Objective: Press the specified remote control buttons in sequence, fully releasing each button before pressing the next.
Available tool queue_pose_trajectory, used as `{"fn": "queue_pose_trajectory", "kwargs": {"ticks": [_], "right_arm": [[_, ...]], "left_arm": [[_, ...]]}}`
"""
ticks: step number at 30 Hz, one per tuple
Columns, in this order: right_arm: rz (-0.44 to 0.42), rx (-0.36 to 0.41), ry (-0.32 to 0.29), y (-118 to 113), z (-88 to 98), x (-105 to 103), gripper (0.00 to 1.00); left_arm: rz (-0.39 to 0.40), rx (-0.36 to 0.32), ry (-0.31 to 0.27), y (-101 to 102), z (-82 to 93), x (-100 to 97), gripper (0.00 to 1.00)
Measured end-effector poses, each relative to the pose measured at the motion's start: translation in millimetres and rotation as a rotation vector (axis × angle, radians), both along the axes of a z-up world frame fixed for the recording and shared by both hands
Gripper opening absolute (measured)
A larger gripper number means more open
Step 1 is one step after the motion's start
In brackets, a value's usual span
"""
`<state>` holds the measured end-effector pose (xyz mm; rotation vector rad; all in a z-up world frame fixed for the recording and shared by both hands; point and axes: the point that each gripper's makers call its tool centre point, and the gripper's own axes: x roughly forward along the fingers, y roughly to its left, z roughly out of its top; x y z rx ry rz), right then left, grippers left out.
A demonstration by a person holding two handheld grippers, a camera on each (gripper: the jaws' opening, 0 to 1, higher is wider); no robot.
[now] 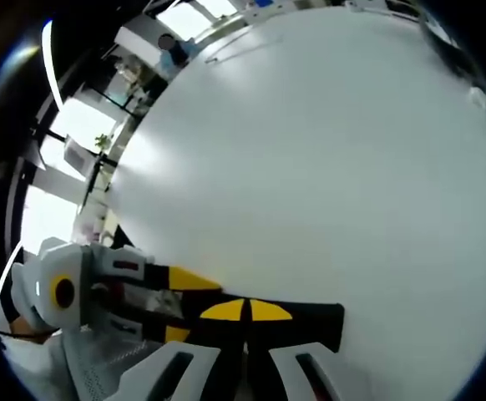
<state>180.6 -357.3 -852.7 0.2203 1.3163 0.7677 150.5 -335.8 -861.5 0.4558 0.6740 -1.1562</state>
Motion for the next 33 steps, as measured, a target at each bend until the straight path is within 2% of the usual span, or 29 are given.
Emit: {"fn": "queue_pose_trajectory", "kwargs": {"ticks": [3,9,18,24,33], "right_arm": [[-0.014,-0.004,-0.016,-3.0,2.5,2.2,0.00],[-0.030,-0.001,-0.007,-5.6,1.9,3.2,0.00],[0.011,-0.012,0.067,-2.9,2.3,-12.8,0.00],[0.016,-0.020,0.061,-3.9,1.0,-12.6,0.00],[0.048,-0.034,0.007,-3.5,0.4,-13.5,0.00]], "left_arm": [[0.000,0.000,0.000,-0.3,0.3,-0.6,0.24],[-0.002,0.000,-0.001,-0.7,0.4,-0.9,0.24],[-0.002,0.001,-0.001,-0.7,0.9,-1.2,0.24],[-0.004,0.002,-0.002,-0.6,0.8,-1.3,0.24],[-0.007,0.005,-0.004,-0.6,0.8,-1.3,0.25]]}}
